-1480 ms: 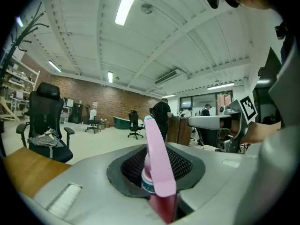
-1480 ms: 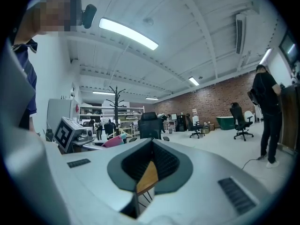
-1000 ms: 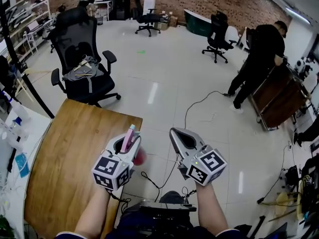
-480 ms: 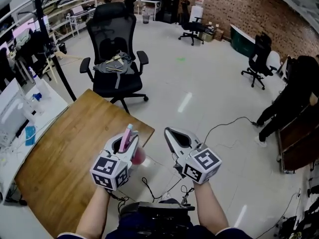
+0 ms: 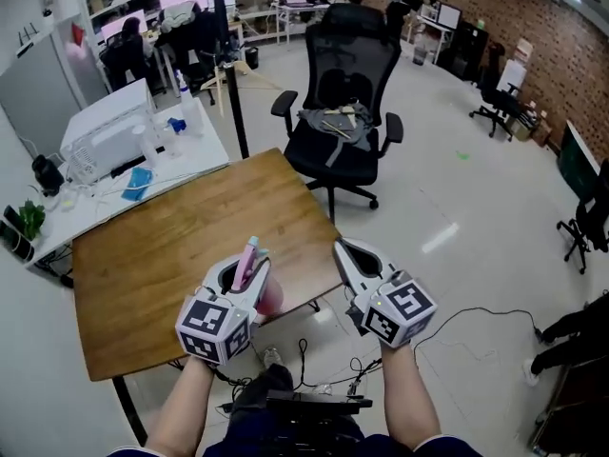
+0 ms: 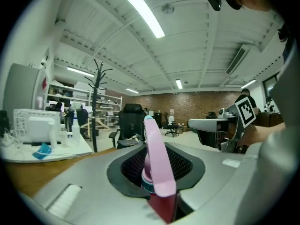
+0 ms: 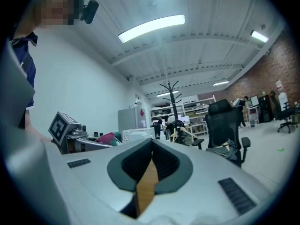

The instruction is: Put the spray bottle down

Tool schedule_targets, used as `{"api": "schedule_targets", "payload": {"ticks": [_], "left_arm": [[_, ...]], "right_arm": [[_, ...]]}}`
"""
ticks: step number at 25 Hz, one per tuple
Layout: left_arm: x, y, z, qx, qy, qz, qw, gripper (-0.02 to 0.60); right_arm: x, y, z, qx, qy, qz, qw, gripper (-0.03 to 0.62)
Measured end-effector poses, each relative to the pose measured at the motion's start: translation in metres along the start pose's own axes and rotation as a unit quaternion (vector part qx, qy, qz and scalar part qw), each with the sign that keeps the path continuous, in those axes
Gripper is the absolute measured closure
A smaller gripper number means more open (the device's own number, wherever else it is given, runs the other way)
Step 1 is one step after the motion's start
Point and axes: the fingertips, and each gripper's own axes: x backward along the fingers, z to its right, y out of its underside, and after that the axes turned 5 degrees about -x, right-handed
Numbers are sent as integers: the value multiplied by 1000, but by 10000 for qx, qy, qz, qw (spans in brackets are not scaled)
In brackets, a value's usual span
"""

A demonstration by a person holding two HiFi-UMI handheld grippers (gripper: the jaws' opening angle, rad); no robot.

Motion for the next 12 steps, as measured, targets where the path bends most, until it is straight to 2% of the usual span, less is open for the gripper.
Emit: {"api": "schedule_targets", "payload": {"ticks": [7, 12], "left_arm": [[20, 16, -98, 202, -975, 38, 9950, 476], [25, 30, -153, 311, -1346, -5, 9904, 476]], "right_arm": [[-98, 18, -33, 319, -838, -414, 9951, 591], [-162, 23, -53, 507, -1223, -565, 9896, 591]]}}
